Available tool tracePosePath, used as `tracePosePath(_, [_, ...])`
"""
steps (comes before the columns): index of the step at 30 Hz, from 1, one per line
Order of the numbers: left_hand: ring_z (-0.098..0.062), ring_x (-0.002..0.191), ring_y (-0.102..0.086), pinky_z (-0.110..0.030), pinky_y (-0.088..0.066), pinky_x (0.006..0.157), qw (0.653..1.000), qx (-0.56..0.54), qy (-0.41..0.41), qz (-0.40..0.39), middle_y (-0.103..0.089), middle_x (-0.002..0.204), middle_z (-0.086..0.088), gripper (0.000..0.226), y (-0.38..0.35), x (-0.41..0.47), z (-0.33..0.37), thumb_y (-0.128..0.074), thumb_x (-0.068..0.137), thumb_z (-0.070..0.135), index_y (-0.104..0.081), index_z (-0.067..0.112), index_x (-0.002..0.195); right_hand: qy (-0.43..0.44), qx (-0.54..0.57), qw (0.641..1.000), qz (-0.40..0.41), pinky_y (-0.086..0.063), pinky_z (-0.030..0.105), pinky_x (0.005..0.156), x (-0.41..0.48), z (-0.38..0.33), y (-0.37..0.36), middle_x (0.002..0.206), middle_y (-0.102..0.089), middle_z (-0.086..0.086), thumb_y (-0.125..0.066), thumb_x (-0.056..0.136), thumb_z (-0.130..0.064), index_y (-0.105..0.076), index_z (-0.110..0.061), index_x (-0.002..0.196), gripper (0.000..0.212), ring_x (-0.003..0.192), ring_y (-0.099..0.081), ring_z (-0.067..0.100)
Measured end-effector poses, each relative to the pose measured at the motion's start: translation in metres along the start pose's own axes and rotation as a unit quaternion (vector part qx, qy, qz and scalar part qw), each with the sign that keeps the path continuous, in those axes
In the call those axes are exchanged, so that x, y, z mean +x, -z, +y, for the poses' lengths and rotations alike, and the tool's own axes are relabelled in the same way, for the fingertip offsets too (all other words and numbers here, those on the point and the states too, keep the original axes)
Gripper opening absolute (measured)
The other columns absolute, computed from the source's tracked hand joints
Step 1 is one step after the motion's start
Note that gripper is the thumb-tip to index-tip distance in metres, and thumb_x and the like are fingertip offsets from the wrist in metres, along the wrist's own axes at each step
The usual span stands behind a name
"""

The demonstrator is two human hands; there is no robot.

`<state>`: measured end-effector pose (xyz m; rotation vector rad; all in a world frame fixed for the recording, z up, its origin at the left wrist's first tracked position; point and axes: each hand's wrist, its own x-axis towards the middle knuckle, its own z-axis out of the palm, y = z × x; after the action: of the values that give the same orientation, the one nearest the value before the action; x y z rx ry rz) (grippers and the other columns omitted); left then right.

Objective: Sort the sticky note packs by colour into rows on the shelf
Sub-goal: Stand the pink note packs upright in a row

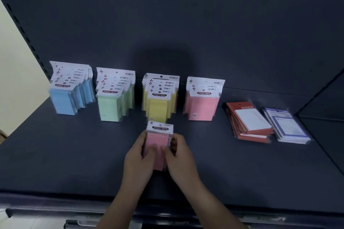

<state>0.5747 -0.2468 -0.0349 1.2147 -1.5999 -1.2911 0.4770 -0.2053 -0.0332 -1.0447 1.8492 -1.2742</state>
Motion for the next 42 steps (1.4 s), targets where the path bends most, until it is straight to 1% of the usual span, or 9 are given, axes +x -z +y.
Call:
tracePosePath(3, [0.007, 0.103, -0.058, -0.014, -0.047, 0.09, 0.998, -0.029, -0.052, 0.002, -0.063, 0.114, 0.019, 0.052, -0.018, 0.002, 0.004, -0.053, 0.087, -0.003, -0.049, 0.023, 0.132, 0.065, -0.008, 0.997, 0.051, -0.044, 0.019, 0.094, 0.0, -0.003, 0.017, 0.116, -0.061, -0.01, -0.05, 0.089, 0.0, -0.043, -0.04, 0.111, 0.046, 0.105, -0.057, 0.0])
tracePosePath(6, [0.011, 0.112, -0.051, -0.004, -0.039, 0.089, 0.994, -0.037, -0.098, -0.022, -0.055, 0.12, 0.033, 0.062, -0.04, 0.005, 0.011, -0.045, 0.089, -0.009, -0.035, 0.028, 0.138, 0.114, -0.036, 0.989, 0.09, -0.041, 0.015, 0.097, 0.005, -0.002, 0.037, 0.123, -0.057, -0.013, -0.048, 0.09, 0.001, -0.04, -0.038, 0.124, 0.052, 0.112, -0.053, -0.004])
tracePosePath(13, [0.023, 0.114, -0.039, 0.004, -0.03, 0.088, 0.988, -0.083, -0.084, -0.097, -0.035, 0.133, 0.025, 0.069, -0.089, -0.001, 0.014, -0.04, 0.089, -0.014, -0.019, 0.027, 0.139, 0.055, -0.016, 0.994, 0.091, -0.041, 0.002, 0.084, 0.006, 0.02, 0.064, 0.124, -0.056, -0.007, -0.039, 0.091, 0.005, -0.03, -0.032, 0.131, 0.056, 0.108, -0.055, 0.001])
tracePosePath(21, [0.02, 0.113, -0.036, 0.005, -0.026, 0.088, 0.99, 0.001, -0.136, -0.032, -0.037, 0.122, 0.024, 0.069, -0.105, 0.019, 0.009, -0.044, 0.086, -0.011, -0.027, 0.029, 0.14, 0.104, -0.048, 0.989, 0.098, -0.04, 0.016, 0.101, 0.023, 0.026, 0.072, 0.135, -0.049, -0.014, -0.04, 0.09, 0.003, -0.028, -0.031, 0.141, 0.062, 0.119, -0.048, -0.005])
tracePosePath(26, [0.006, 0.123, -0.04, -0.006, -0.03, 0.097, 0.981, 0.063, -0.177, -0.049, -0.039, 0.134, 0.013, 0.068, -0.116, 0.043, 0.007, -0.05, 0.086, -0.005, -0.025, 0.019, 0.145, 0.111, -0.079, 0.986, 0.093, -0.038, 0.012, 0.099, 0.048, 0.036, 0.096, 0.135, -0.046, -0.017, -0.045, 0.089, 0.003, -0.027, -0.028, 0.143, 0.065, 0.12, -0.047, -0.003])
tracePosePath(32, [0.001, 0.115, -0.038, -0.005, -0.028, 0.09, 0.969, 0.119, -0.214, -0.016, -0.038, 0.127, 0.008, 0.064, -0.13, 0.063, 0.009, -0.052, 0.088, 0.0, -0.025, 0.02, 0.143, 0.127, -0.082, 0.986, 0.073, -0.038, 0.03, 0.107, 0.079, 0.048, 0.112, 0.14, -0.046, -0.009, -0.047, 0.091, -0.002, -0.027, -0.023, 0.144, 0.06, 0.127, -0.045, 0.002])
tracePosePath(35, [-0.008, 0.118, -0.04, -0.004, -0.027, 0.089, 0.967, 0.144, -0.21, 0.009, -0.04, 0.131, -0.001, 0.065, -0.133, 0.072, 0.006, -0.052, 0.088, 0.002, -0.024, 0.013, 0.145, 0.145, -0.094, 0.982, 0.079, -0.033, 0.024, 0.11, 0.09, 0.051, 0.111, 0.142, -0.043, -0.007, -0.049, 0.091, -0.003, -0.027, -0.02, 0.145, 0.06, 0.13, -0.039, 0.003])
tracePosePath(38, [-0.007, 0.116, -0.034, -0.009, -0.027, 0.089, 0.959, 0.182, -0.217, 0.025, -0.041, 0.129, -0.002, 0.065, -0.134, 0.076, 0.003, -0.053, 0.089, 0.011, -0.023, 0.013, 0.147, 0.144, -0.123, 0.975, 0.12, -0.03, 0.006, 0.099, 0.093, 0.054, 0.111, 0.13, -0.046, -0.004, -0.053, 0.091, -0.008, -0.034, -0.017, 0.141, 0.054, 0.12, -0.043, 0.003])
tracePosePath(42, [-0.012, 0.117, -0.029, -0.022, -0.03, 0.095, 0.949, 0.229, -0.212, 0.034, -0.039, 0.132, -0.008, 0.066, -0.135, 0.077, -0.001, -0.056, 0.089, 0.015, -0.025, 0.012, 0.147, 0.144, -0.144, 0.968, 0.149, -0.037, 0.018, 0.094, 0.093, 0.056, 0.112, 0.117, -0.048, -0.004, -0.056, 0.09, -0.014, -0.044, -0.012, 0.131, 0.043, 0.11, -0.049, 0.011])
